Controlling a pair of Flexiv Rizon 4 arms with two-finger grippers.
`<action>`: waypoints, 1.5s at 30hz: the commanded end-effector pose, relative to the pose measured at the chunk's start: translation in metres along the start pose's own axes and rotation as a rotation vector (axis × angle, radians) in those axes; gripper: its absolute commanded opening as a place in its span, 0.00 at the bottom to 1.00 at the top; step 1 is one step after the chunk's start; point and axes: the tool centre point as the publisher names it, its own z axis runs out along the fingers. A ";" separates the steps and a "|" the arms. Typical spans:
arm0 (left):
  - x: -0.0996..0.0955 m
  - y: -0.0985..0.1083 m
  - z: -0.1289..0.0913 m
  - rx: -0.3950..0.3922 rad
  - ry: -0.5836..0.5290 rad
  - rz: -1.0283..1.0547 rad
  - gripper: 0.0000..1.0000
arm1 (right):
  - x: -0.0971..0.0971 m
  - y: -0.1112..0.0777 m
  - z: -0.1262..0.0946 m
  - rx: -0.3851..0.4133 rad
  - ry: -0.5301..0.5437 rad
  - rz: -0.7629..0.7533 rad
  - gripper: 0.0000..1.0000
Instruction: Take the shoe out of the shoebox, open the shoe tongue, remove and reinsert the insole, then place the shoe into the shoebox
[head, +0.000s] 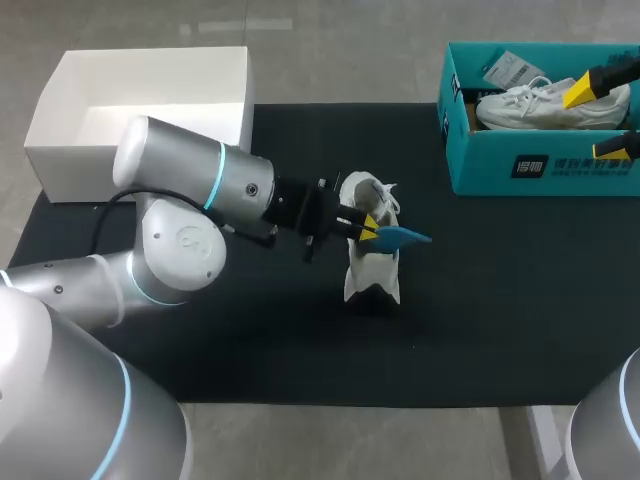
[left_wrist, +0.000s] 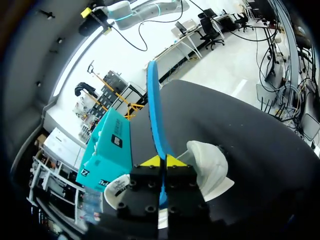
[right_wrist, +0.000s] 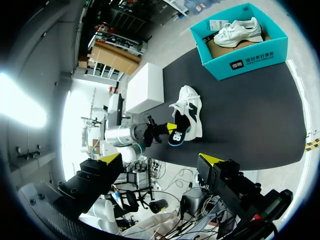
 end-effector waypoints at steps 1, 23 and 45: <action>0.005 -0.005 -0.006 0.036 -0.041 -0.011 0.00 | 0.000 0.001 0.001 0.001 -0.002 0.001 1.00; -0.006 0.005 -0.005 -0.056 -0.037 0.019 0.91 | 0.000 0.001 0.001 0.001 -0.002 0.001 1.00; 0.005 0.033 -0.004 -0.191 0.122 0.063 0.00 | 0.000 0.001 0.001 0.001 -0.002 0.001 1.00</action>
